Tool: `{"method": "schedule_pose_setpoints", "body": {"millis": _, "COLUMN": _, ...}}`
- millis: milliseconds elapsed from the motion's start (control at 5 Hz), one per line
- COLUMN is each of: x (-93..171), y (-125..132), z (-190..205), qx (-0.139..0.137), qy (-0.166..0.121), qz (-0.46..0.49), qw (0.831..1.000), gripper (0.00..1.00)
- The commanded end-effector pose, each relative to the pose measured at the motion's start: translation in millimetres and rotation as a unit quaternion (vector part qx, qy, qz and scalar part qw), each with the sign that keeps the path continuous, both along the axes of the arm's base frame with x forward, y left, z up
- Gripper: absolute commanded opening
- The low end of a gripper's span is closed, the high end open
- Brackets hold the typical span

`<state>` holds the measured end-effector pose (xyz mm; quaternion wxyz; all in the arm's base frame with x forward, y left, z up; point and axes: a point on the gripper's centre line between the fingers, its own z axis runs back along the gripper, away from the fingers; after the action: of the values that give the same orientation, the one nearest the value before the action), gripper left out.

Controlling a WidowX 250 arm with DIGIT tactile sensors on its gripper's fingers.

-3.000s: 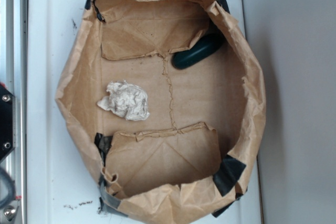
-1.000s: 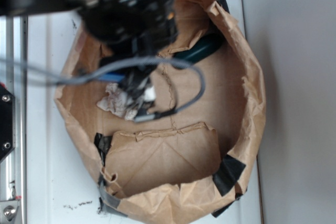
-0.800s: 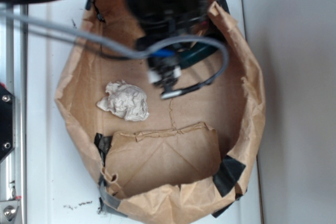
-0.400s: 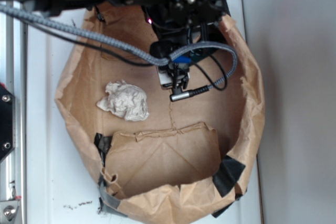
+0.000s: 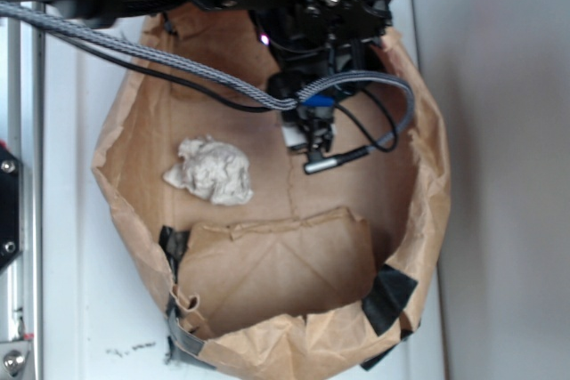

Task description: Grab the plastic pickle.

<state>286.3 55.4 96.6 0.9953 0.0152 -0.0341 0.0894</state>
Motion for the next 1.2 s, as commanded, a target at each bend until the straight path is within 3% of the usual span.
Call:
{"method": "schedule_pose_setpoints", "body": {"millis": 0, "x": 20.7, "y": -17.3, "z": -11.8, "qx": 0.015, "qy": -0.047, "qz": -0.007, "qw": 0.999, "gripper": 1.0}}
{"method": "schedule_pose_setpoints", "body": {"millis": 600, "x": 47.4, "y": -23.8, "z": -42.7, "qx": 0.014, "qy": -0.031, "qz": 0.018, "qw": 0.999, "gripper": 1.0}}
{"method": "schedule_pose_setpoints", "body": {"millis": 1000, "x": 59.3, "y": -3.7, "z": -43.5, "qx": 0.012, "qy": -0.032, "qz": 0.032, "qw": 0.999, "gripper": 1.0}}
